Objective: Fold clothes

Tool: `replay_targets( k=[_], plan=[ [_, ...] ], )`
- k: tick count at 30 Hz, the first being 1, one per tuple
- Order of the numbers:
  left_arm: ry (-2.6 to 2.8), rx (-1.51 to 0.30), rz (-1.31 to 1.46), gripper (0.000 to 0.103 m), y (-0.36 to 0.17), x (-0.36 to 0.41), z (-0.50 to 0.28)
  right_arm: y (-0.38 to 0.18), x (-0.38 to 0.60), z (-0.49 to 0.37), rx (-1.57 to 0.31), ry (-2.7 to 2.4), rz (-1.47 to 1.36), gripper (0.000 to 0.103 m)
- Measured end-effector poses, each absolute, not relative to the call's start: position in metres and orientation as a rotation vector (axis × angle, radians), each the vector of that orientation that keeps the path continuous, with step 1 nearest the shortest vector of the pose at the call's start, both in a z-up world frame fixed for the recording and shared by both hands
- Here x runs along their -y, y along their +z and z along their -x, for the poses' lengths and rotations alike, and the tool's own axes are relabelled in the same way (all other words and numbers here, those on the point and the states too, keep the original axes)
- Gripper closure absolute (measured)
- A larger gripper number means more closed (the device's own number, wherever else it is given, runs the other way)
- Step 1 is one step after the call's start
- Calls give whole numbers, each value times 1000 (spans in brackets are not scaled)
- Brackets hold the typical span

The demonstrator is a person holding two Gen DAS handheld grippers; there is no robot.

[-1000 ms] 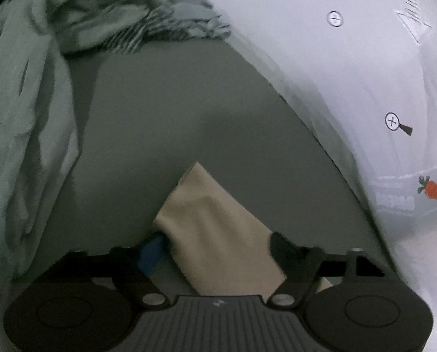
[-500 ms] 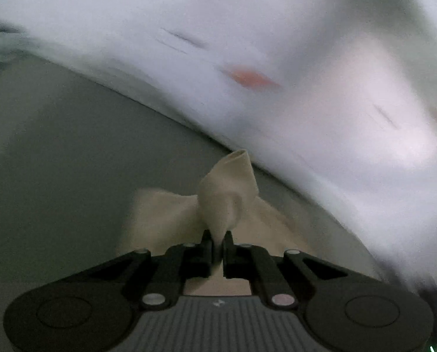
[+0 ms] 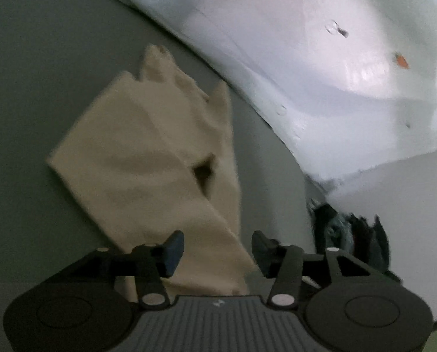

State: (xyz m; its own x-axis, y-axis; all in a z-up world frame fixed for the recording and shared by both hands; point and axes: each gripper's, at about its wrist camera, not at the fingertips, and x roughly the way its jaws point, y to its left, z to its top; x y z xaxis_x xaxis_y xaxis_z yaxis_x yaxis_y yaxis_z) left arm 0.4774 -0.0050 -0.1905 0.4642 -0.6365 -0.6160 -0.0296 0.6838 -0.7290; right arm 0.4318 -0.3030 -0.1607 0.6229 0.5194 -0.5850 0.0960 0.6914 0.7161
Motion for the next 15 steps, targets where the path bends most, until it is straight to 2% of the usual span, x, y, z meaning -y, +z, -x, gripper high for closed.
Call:
replay_targets(
  k=[3, 9, 11, 12, 15],
  plan=[
    [-342, -1053, 740, 50, -195, -13, -477, -162, 285, -445, -911, 321, -701, 83],
    [-249, -1086, 755, 48, -209, -37, -465, -178, 272, -449, -994, 338, -644, 76],
    [-234, -1101, 761, 48, -212, -43, -458, -179, 274, -444, -993, 333, -641, 84],
    [-227, -1106, 763, 48, -213, -45, -455, -179, 276, -441, -991, 330, -639, 96],
    [-221, -1102, 774, 48, -211, -48, -448, -176, 283, -429, -976, 334, -689, 97]
  ],
)
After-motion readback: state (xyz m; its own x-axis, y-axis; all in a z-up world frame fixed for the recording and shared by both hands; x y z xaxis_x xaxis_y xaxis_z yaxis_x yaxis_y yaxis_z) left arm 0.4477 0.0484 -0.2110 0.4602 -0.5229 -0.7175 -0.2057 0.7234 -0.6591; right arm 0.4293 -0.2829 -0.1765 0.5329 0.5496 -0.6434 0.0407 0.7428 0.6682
